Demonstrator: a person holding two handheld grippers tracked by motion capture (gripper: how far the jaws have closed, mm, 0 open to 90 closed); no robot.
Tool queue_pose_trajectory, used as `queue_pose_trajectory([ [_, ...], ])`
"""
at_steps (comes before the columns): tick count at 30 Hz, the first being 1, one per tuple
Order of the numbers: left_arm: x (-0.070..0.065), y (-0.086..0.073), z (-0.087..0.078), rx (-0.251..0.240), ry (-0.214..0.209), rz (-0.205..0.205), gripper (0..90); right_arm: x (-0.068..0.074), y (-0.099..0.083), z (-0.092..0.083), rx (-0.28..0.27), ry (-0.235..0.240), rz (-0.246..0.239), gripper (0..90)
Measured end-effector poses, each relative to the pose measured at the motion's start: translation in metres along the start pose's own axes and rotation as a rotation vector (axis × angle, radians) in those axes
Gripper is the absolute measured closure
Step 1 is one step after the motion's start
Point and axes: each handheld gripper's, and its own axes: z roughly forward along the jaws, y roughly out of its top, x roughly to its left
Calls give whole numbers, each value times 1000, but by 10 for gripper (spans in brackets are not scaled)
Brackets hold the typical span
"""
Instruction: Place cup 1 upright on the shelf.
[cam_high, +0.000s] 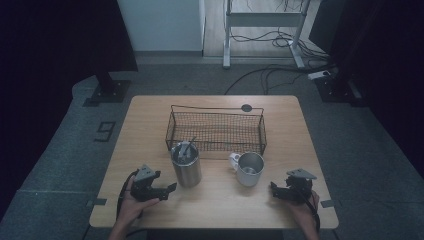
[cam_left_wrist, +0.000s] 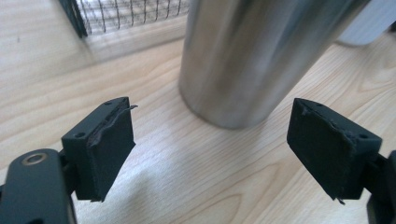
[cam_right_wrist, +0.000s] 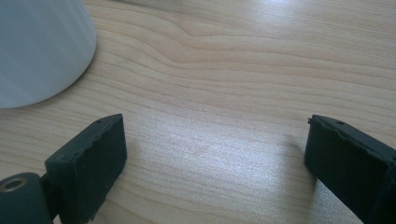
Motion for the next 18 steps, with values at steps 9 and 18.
queue_pose_trajectory([
  [9,-8,8,-8,-75,-14,0,154,0,0,0,-1,-2,4,63],
  [18,-14,16,-15,-128,-18,6,134,0,0,0,0,-8,10,67],
])
